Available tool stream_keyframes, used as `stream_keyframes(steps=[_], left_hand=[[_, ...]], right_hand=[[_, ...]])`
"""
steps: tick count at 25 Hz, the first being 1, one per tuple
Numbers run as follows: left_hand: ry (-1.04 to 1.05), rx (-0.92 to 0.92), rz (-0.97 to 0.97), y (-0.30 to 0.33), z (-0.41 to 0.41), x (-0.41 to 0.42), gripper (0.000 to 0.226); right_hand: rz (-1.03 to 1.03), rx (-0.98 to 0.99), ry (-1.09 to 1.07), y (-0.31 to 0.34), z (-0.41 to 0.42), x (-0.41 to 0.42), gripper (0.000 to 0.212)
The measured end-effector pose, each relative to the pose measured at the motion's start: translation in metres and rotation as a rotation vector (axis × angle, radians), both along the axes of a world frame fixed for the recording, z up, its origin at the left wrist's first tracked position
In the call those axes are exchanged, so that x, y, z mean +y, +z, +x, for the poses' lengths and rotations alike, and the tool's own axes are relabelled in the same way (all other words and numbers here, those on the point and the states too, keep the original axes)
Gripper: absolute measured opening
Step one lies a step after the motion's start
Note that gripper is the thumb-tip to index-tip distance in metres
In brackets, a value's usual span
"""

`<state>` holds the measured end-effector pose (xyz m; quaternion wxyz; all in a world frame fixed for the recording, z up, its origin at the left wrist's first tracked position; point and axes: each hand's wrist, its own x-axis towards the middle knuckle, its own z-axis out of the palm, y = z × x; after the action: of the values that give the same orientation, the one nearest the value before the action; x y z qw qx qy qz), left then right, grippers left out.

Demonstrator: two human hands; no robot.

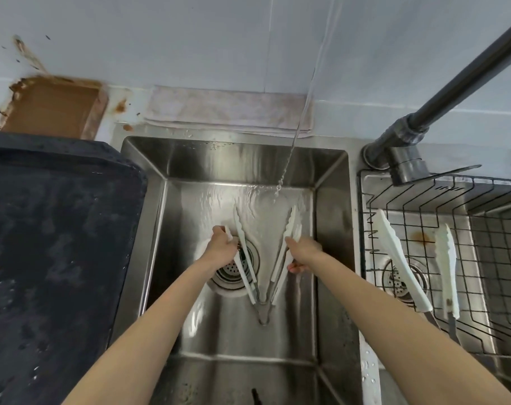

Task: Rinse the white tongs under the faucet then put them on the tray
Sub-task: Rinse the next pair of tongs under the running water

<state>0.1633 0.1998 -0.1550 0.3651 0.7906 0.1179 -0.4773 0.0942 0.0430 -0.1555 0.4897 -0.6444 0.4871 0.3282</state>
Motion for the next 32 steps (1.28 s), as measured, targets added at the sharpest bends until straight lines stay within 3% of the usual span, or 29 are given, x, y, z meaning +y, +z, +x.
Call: stream_keyframes(steps=[4, 6, 9, 11, 13, 16, 21, 26, 32], left_hand=[[0.087, -0.062, -0.036, -0.01, -0.003, -0.001, 0.027], [0.125, -0.08, -0.047, -0.007, -0.005, -0.002, 0.011], [0.078, -0.086, -0.037, 0.002, -0.006, -0.005, 0.034], [0.028, -0.114, -0.012, 0.011, -0.007, -0.009, 0.035], [-0.005, -0.128, -0.027, 0.02, -0.008, -0.009, 0.023], [-0.039, -0.154, -0.023, 0.04, -0.006, -0.011, 0.047], [-0.13, -0.263, -0.076, 0.091, -0.008, -0.024, 0.042], [-0.262, -0.332, -0.24, 0.146, -0.03, -0.058, 0.036], [-0.361, -0.353, -0.323, 0.174, -0.076, -0.111, 0.036]], right_hand=[[-0.037, -0.011, 0.014, -0.001, 0.001, 0.003, 0.041], [-0.037, -0.005, 0.015, -0.001, 0.001, 0.004, 0.036], [-0.057, -0.01, 0.036, 0.002, -0.004, 0.004, 0.018], [-0.08, -0.024, 0.077, 0.008, -0.005, 0.006, 0.012], [-0.119, -0.055, 0.187, 0.02, -0.006, 0.005, 0.021], [-0.18, -0.119, 0.324, 0.047, -0.006, 0.005, 0.042], [-0.215, -0.337, 0.356, 0.108, -0.021, -0.006, 0.05], [-0.278, -0.527, 0.263, 0.163, -0.058, -0.046, 0.047], [-0.373, -0.497, 0.099, 0.171, -0.11, -0.111, 0.043]])
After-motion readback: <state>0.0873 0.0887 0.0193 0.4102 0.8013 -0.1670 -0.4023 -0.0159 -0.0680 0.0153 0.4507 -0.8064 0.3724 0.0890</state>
